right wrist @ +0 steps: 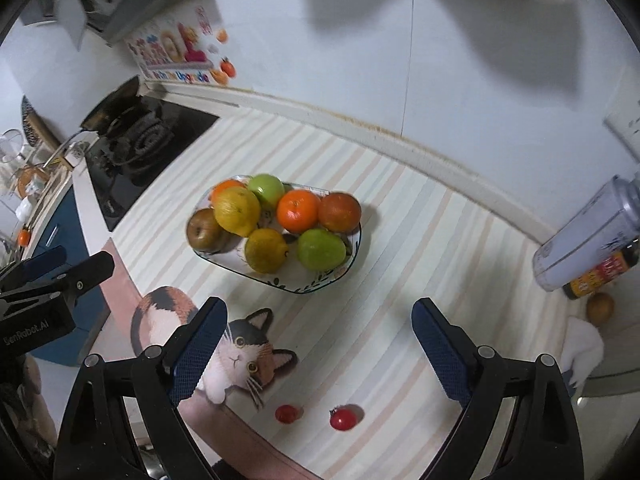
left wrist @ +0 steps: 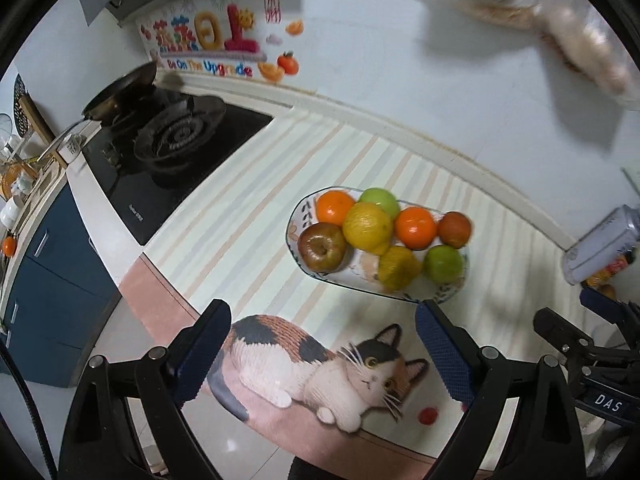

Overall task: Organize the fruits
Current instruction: 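Lift both tools away from the plate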

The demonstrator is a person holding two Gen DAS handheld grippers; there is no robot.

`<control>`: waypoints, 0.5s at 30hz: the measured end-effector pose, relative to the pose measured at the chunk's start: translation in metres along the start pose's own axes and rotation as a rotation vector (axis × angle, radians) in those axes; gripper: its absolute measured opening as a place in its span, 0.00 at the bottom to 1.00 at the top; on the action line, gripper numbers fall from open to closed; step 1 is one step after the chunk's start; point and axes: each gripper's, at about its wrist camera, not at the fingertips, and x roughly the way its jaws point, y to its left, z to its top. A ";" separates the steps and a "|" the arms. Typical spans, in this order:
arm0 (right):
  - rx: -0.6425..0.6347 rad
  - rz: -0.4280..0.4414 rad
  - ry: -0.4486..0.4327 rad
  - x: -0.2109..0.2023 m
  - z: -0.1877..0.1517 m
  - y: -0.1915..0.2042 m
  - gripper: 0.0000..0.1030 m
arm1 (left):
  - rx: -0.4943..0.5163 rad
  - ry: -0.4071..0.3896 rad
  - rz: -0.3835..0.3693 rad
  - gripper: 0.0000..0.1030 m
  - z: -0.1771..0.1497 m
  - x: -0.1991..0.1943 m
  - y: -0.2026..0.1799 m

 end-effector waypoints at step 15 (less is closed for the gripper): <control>-0.030 0.038 -0.109 -0.105 -0.028 0.009 0.93 | 0.000 -0.099 -0.055 0.92 -0.034 -0.083 -0.013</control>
